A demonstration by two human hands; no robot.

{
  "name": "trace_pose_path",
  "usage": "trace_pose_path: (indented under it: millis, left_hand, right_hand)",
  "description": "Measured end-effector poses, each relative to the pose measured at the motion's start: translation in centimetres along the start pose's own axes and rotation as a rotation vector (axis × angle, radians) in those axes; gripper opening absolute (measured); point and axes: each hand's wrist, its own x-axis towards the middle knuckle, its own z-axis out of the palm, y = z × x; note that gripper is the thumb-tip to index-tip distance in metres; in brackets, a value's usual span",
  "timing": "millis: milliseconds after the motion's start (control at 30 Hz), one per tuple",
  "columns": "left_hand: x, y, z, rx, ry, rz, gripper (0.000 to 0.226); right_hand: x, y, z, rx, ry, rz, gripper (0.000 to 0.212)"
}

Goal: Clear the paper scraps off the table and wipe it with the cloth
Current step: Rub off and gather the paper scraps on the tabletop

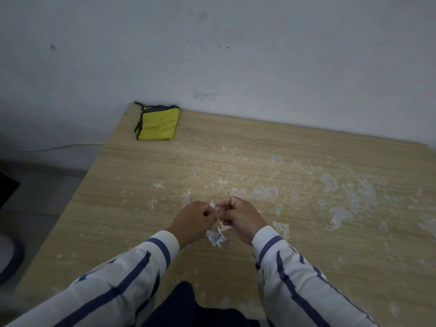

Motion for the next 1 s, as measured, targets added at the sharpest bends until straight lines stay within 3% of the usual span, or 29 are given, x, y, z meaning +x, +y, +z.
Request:
trace_pose_path:
  millis: [133,400,533,667,800,900,1000]
  left_hand:
    - [-0.2,-0.6,-0.1,-0.005,-0.026,0.005,0.025]
    - [-0.4,-0.8,-0.1,-0.085,-0.037,-0.007,0.016]
    - [-0.6,-1.1,-0.1,-0.074,-0.032,0.0,0.015]
    - [-0.4,-2.1,-0.1,0.043,0.061,-0.033,0.022]
    - [0.1,-3.3,-0.8,0.047,0.169,-0.1,0.021]
    - [0.7,-4.2,-0.8,0.059,0.153,-0.119,0.035]
    - [1.0,-4.7,-0.3,0.074,0.09,-0.144,0.037]
  right_hand:
    - [-0.4,0.1,0.5,-0.217,0.074,-0.035,0.029]
    - [-0.8,0.5,1.0,-0.395,0.065,-0.01,0.011]
    - [-0.5,0.6,1.4,-0.518,0.088,-0.032,0.013]
    - [-0.3,0.9,1.8,-0.764,0.142,-0.106,0.02]
    - [0.0,1.4,1.9,-0.805,0.214,-0.202,0.025]
    - [0.4,2.0,2.6,-0.982,0.235,-0.326,0.029]
    - [0.6,2.7,3.5,-1.268,0.265,-0.491,0.015]
